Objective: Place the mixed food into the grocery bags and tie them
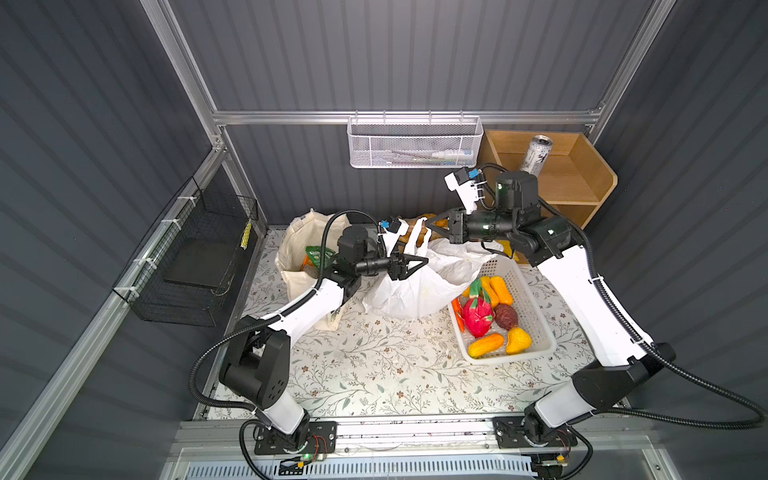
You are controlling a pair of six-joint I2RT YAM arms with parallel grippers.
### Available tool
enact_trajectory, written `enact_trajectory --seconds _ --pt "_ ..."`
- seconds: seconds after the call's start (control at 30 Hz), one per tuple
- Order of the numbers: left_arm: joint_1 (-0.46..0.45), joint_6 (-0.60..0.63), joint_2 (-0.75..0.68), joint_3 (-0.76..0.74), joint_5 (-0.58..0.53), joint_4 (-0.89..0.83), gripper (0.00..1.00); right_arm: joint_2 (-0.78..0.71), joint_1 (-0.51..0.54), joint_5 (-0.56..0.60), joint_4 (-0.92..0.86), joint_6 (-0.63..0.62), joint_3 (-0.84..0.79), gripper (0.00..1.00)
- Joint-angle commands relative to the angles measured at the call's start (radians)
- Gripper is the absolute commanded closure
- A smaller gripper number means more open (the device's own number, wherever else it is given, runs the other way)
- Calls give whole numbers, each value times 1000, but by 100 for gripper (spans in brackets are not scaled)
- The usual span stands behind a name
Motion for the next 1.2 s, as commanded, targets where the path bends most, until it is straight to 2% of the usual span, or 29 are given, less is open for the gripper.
enact_trajectory --seconds 0.0,0.37,0.67,0.87,0.97,1.07,1.17 --pt "-5 -67 -12 -33 -41 114 34 -6 3 9 38 22 -9 100" --pt "-48 -37 -105 -120 -298 185 31 0 46 120 178 249 -83 100" --pt "-68 -36 -108 -137 -345 195 32 -4 82 197 193 272 -74 100" --pt "-76 -68 -130 -218 -480 262 47 -19 82 214 215 292 -92 100" --pt "-76 -76 -131 -230 -503 275 53 -20 83 207 217 296 -94 100" --pt "-76 -81 -126 -225 -499 296 53 -19 84 203 220 298 -101 100" --pt "-77 -89 -113 -205 -482 309 47 -24 84 201 227 302 -112 100"
